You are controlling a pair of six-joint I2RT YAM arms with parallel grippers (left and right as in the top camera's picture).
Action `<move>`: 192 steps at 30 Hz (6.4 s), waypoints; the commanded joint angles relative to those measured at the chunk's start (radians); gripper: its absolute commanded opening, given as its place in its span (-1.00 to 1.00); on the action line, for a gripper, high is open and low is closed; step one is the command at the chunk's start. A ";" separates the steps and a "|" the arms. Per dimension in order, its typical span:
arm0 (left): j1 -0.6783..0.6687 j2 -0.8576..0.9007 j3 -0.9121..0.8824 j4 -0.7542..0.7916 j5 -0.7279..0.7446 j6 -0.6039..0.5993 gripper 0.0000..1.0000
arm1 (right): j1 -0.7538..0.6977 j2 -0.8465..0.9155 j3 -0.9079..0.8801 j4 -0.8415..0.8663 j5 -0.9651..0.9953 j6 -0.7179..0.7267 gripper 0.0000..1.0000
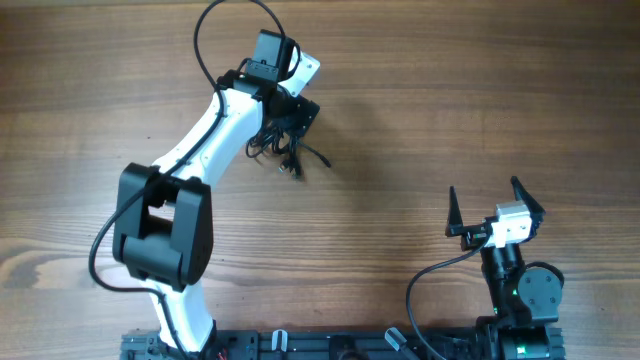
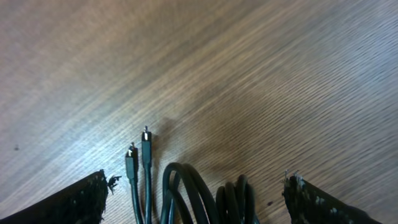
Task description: Untangle cables
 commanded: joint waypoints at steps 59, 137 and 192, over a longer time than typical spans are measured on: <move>-0.079 0.026 0.038 0.003 0.065 0.088 -0.16 | 0.002 -0.005 -0.001 0.002 0.016 -0.013 1.00; 0.098 0.061 0.232 -0.089 -0.004 -0.782 -0.91 | 0.002 -0.005 -0.001 0.002 0.017 -0.013 0.99; 0.069 0.090 0.232 -0.078 -0.010 -0.782 0.33 | 0.002 -0.005 -0.001 0.002 0.016 -0.013 0.99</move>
